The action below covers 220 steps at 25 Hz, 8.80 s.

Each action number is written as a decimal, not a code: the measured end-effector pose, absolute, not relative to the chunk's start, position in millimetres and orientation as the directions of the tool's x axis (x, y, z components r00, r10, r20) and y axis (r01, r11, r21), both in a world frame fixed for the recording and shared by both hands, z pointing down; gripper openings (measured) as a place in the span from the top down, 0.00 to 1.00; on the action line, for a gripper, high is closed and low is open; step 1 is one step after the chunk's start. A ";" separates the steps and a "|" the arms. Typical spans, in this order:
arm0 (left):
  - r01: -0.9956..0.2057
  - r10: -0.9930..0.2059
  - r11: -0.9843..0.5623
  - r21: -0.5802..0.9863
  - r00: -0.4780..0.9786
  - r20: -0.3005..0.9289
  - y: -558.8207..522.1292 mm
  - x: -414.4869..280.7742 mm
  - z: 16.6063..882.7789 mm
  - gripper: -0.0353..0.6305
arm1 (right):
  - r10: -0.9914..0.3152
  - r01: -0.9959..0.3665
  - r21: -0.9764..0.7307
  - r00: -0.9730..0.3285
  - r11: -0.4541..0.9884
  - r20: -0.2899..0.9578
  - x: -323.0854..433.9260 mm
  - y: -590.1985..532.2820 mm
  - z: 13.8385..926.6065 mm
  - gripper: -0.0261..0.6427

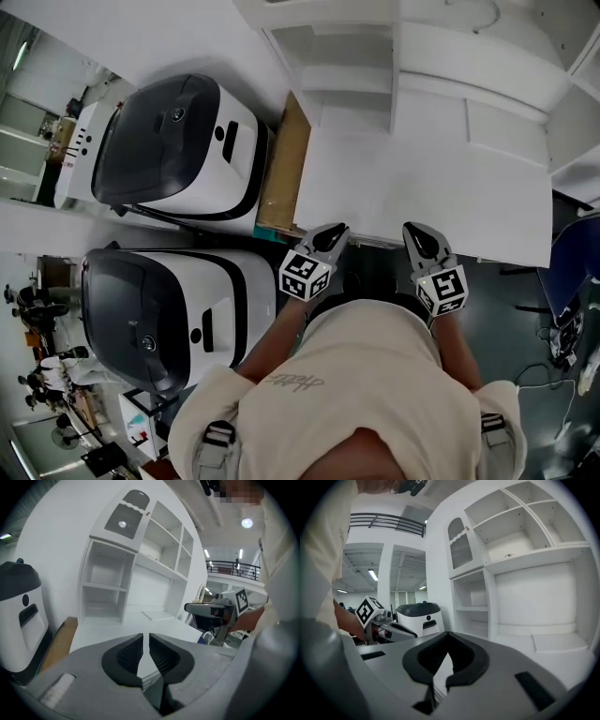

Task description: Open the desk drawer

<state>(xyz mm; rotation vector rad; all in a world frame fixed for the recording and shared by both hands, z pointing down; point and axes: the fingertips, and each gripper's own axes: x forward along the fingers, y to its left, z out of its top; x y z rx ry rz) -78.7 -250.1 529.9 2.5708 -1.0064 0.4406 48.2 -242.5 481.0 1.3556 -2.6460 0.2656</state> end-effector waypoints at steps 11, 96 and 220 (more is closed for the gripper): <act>-0.654 -0.519 -0.717 0.242 0.733 0.441 -250.4 -83.1 552.3 0.80 | -0.832 -0.864 -0.082 -0.501 0.497 0.237 52.9 -224.9 486.4 0.97; -0.838 -0.211 -0.423 0.346 0.462 0.861 -236.5 -86.0 910.0 0.82 | -0.730 -0.850 -0.170 -0.518 0.499 0.447 83.6 -213.1 581.8 0.97; -0.868 -0.642 -0.447 0.216 0.480 0.598 -31.8 -132.3 658.9 0.92 | -0.755 -0.805 -0.066 -0.579 0.590 0.309 71.8 -4.1 527.1 0.97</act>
